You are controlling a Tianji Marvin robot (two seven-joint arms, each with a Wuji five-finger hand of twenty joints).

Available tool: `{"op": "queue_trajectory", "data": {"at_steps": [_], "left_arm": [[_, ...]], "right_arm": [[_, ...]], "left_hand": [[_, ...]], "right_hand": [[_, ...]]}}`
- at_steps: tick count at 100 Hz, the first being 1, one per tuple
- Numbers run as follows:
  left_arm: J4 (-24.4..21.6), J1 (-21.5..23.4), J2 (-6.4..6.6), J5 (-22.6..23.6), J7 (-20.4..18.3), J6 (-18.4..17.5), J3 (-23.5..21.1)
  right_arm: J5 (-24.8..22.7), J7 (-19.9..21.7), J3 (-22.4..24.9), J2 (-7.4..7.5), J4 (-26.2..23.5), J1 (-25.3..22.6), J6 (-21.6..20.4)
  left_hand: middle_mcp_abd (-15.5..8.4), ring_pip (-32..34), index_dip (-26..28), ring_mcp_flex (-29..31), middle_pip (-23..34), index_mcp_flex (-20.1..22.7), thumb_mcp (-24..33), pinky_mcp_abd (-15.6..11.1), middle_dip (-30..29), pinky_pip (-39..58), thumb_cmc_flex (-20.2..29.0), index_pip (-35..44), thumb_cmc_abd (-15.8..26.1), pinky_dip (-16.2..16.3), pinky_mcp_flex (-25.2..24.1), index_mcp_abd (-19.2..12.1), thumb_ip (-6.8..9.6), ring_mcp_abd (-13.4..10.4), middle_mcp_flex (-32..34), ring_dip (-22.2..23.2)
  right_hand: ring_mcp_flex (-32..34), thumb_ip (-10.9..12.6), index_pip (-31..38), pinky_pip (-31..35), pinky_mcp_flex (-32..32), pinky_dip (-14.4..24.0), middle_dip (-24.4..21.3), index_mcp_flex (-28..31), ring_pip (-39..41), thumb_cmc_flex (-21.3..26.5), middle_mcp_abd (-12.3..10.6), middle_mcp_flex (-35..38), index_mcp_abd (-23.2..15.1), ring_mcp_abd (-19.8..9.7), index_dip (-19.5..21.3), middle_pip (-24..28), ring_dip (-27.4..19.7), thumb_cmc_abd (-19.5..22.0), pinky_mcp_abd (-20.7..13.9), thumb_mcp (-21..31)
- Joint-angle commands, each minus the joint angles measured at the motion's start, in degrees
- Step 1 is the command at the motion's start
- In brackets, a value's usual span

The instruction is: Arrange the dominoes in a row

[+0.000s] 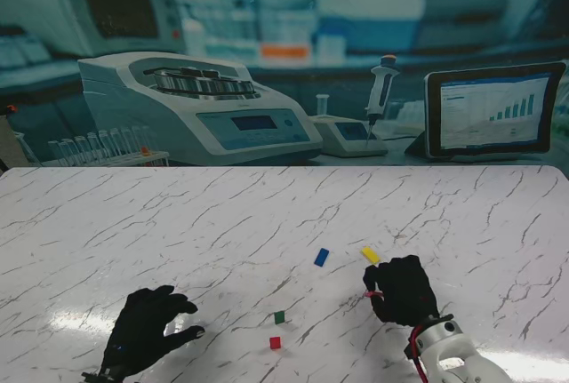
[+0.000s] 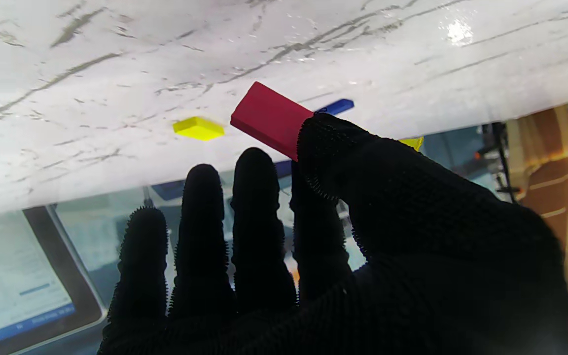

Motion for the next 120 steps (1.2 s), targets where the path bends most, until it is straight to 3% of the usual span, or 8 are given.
{"op": "queue_trajectory", "data": {"at_steps": [1,15,29,57,120], "left_arm": [[-0.2,0.5,-0.24,0.0,-0.6,-1.2,0.1],[-0.3,0.5,-0.20,0.1,-0.7,-1.2,0.0],[-0.4,0.6,-0.16,0.3,-0.8,-1.2,-0.1],[-0.6,0.8,-0.08,0.6,-1.2,-1.5,-0.3],[-1.9,1.6,0.12,0.2,-4.2,-2.8,-1.3]], "right_arm": [[0.1,-0.7,-0.7,-0.70,-0.4,-0.1,-0.3],[0.4,-1.7,-1.7,-0.87,-0.4,0.2,-0.3],[1.0,-2.6,-3.0,-1.05,-0.2,0.8,-0.4],[1.6,-4.4,-6.9,-1.30,0.8,3.2,0.2],[4.8,-4.0,-18.3,-2.18,3.8,12.6,4.4]], "left_hand": [[-1.3,0.7,0.8,0.5,0.8,1.1,-0.6,1.2,0.7,1.9,-0.5,0.6,0.0,1.2,-0.3,-1.8,-0.21,-1.4,1.5,0.8],[-1.4,0.7,0.8,0.5,0.8,1.2,-0.6,1.2,0.7,1.9,-0.5,0.7,0.0,1.2,-0.3,-1.8,-0.22,-1.5,1.6,0.8],[-1.4,0.7,0.7,0.5,0.8,1.1,-0.6,1.1,0.7,1.9,-0.6,0.7,0.0,1.1,-0.3,-1.9,-0.22,-1.5,1.5,0.8],[-1.3,0.7,0.7,0.5,0.8,1.1,-0.6,1.0,0.7,1.8,-0.6,0.7,0.0,1.1,-0.3,-1.8,-0.22,-1.4,1.6,0.8],[-1.1,1.1,0.7,0.3,0.9,1.1,-0.7,-1.7,0.7,0.4,-0.7,0.6,-0.3,0.4,-0.2,-1.5,-0.23,-1.3,1.4,0.8]], "right_hand": [[2.1,3.1,2.3,0.7,-0.6,-0.6,-2.4,-1.3,-1.1,-1.0,-2.0,3.2,-0.4,-1.8,1.2,-1.1,-0.2,1.4,3.2,0.4],[3.7,4.1,4.0,0.4,-1.5,-1.3,-7.5,-2.4,-2.4,-1.7,-3.1,6.8,1.1,-2.7,0.8,-3.2,-1.1,2.1,2.9,0.8],[4.2,5.9,6.9,1.1,-1.8,-1.6,-11.2,-3.6,-3.1,-2.2,-3.1,7.7,2.8,-2.9,-1.0,-2.0,-1.7,2.7,2.4,1.0],[4.9,6.9,8.0,1.6,-1.5,-1.6,-12.8,-3.9,-3.0,-2.6,-3.2,8.4,3.5,-2.8,-1.2,-1.9,-1.9,2.8,2.0,1.8],[5.1,6.7,8.6,3.3,-0.2,-1.1,-14.5,-5.7,-2.6,-1.6,-3.0,7.9,4.0,-2.7,-1.4,-2.3,-1.9,4.9,0.7,0.3]]}}
